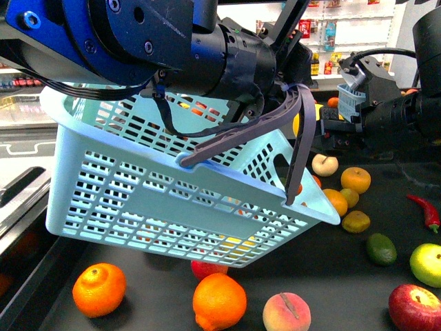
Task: Pick lemon from shelf
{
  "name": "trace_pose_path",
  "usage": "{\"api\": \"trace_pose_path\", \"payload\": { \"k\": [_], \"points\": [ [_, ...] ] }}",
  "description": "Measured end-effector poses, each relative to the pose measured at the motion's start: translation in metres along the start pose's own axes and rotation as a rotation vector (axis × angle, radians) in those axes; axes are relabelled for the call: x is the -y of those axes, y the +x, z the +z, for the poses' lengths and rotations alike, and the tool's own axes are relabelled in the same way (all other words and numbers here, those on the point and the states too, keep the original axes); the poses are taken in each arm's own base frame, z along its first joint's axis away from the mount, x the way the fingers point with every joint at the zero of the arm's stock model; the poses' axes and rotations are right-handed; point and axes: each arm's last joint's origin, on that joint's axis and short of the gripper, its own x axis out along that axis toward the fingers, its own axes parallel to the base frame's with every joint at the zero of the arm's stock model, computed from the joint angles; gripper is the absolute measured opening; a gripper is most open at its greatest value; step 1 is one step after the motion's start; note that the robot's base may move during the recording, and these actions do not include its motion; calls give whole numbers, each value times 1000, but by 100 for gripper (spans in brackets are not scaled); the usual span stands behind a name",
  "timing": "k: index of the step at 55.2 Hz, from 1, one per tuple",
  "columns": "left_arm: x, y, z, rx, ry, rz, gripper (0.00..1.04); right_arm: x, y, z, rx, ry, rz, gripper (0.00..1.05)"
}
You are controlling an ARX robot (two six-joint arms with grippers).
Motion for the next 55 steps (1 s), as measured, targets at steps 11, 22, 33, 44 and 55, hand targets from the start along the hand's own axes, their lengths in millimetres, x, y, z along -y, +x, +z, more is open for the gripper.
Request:
{"api": "trace_pose_path", "payload": {
  "k": [11, 22, 33, 44, 55],
  "points": [
    [0, 0, 0, -6, -1, -3, 10, -11, 9, -12, -32, 14, 21, 57],
    [1, 0, -1, -10, -3, -5, 10, -20, 17, -21, -47, 24, 51, 68],
    [0, 0, -1, -12, -7, -4, 10, -15, 16, -21, -35, 23, 22, 98],
    [0, 0, -1, -4, -8, 1, 10, 0, 1, -9, 51, -6, -118, 97],
    [0, 0, 0, -2, -9, 2, 10, 17, -69, 16, 273, -117, -395, 97]
  ]
}}
